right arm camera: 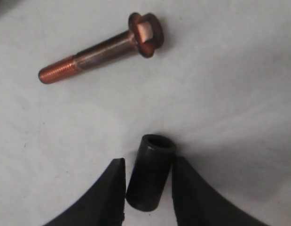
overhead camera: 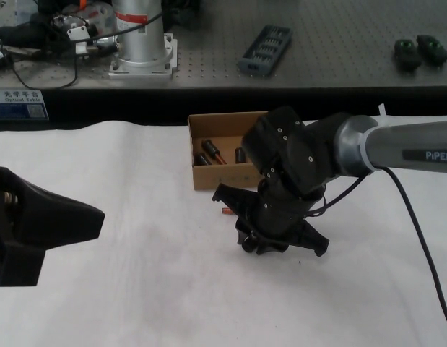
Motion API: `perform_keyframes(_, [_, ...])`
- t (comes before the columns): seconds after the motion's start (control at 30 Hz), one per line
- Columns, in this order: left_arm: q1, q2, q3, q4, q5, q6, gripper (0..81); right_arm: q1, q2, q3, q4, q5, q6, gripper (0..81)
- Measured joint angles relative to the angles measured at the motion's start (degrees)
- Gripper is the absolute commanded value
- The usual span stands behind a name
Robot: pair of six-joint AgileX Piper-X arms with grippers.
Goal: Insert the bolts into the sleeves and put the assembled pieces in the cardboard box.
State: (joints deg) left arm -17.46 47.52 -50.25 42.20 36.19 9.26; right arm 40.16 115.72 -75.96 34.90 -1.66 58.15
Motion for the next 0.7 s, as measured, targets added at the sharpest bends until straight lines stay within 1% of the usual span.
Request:
perform_keyframes(0.33, [0.00,0.00,0.00,0.00,0.00,0.00,0.6,0.00,-0.05,0.00,-0.11,0.53,1.58,26.8])
perform_keyframes(0.4, [0.00,0.00,0.00,-0.15,0.00,0.00,0.6,0.00,-0.05,0.00,-0.11,0.53,2.08,25.8])
perform_keyframes(0.47, [0.00,0.00,0.00,-0.41,0.00,0.00,0.6,0.00,-0.05,0.00,-0.11,0.53,2.74,22.1])
perform_keyframes(0.63, [0.00,0.00,0.00,-0.88,0.00,0.00,0.6,0.00,-0.05,0.00,0.03,-0.10,3.59,7.8])
perform_keyframes(0.7, [0.00,0.00,0.00,-1.27,0.00,0.00,0.6,0.00,-0.05,0.00,0.03,-0.66,3.55,4.7])
